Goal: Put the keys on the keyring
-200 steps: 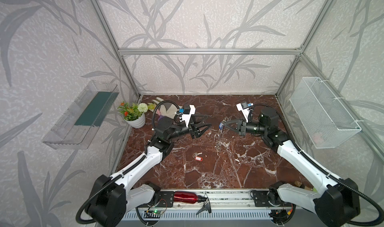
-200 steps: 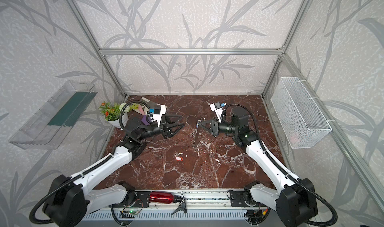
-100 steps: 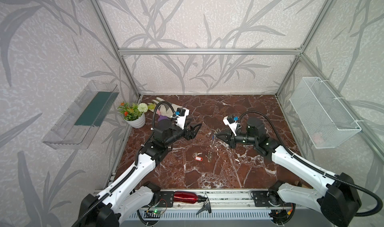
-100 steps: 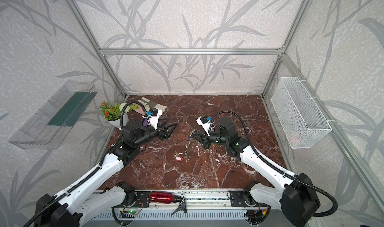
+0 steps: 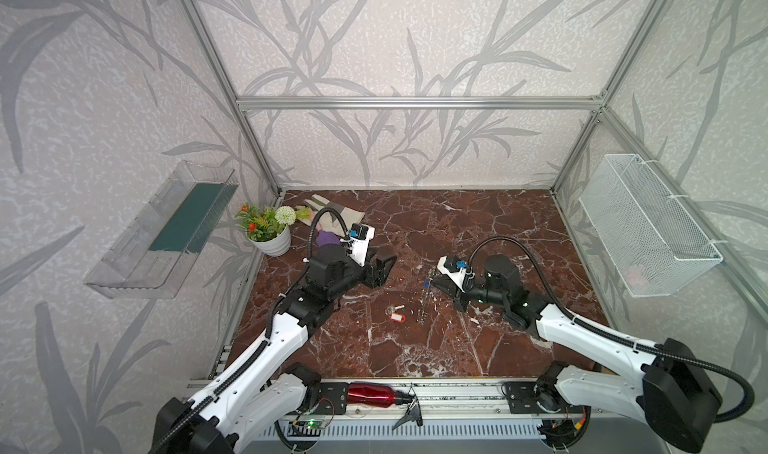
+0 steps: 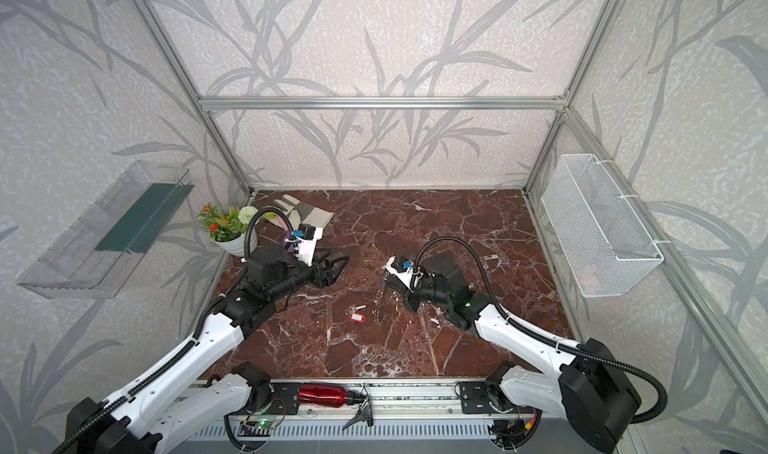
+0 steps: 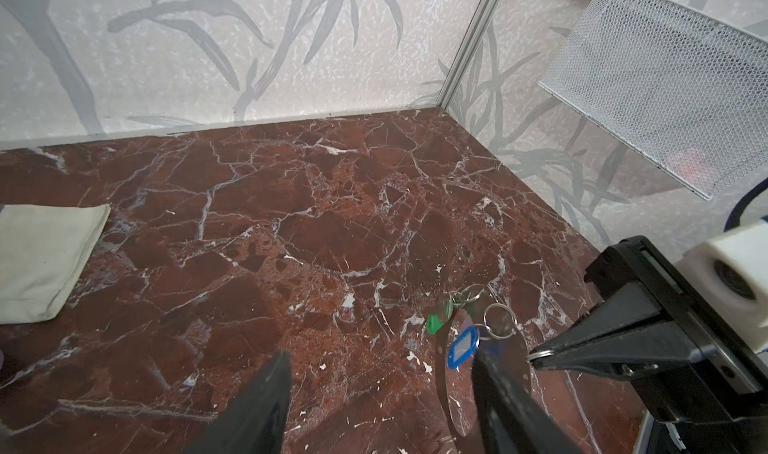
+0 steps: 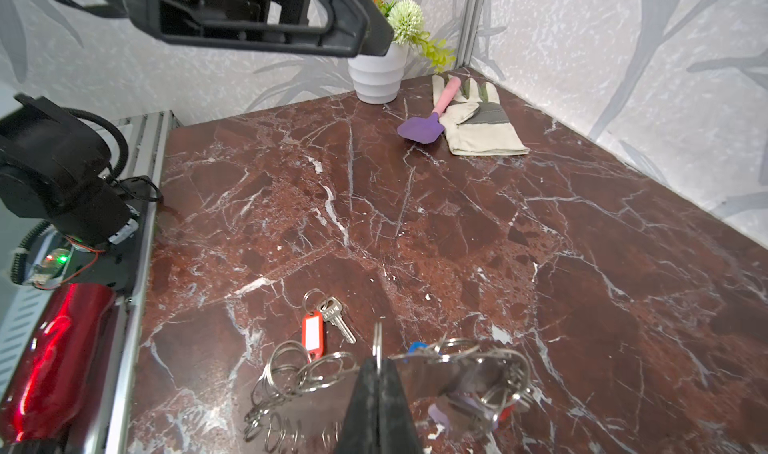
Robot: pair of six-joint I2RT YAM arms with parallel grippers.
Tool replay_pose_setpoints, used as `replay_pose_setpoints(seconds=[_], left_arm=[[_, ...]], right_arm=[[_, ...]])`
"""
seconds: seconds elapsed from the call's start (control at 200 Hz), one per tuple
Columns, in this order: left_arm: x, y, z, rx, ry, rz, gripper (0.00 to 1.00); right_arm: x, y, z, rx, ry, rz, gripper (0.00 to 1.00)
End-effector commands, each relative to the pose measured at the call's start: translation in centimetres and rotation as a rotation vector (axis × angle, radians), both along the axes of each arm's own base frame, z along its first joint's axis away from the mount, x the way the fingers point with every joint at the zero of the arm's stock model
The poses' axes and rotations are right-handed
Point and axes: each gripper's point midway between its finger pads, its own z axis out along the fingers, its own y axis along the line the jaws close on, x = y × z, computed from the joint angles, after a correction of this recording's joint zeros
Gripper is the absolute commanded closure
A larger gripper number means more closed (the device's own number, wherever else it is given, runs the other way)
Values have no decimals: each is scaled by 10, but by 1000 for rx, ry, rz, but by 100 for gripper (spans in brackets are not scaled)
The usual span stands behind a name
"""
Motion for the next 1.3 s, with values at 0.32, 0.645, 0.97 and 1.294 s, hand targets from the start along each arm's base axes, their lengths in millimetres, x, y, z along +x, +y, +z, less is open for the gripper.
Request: replay_pose_setpoints(seconds=[0.32, 0.645, 0.97, 1.294], left_arm=[[11, -12, -21, 12, 83, -28, 31], [19, -15, -33, 18, 108, -28, 30], [23, -18, -40, 29, 128, -35, 30], [-22, -49, -34, 73, -27, -415, 40]], right_arm=[[-4, -2, -7, -24, -188, -19, 100], [-7, -2, -9, -19, -218, -6, 100], [-7, -3, -9, -35, -232, -7, 100], [-9, 2, -15, -81, -167, 25, 100]])
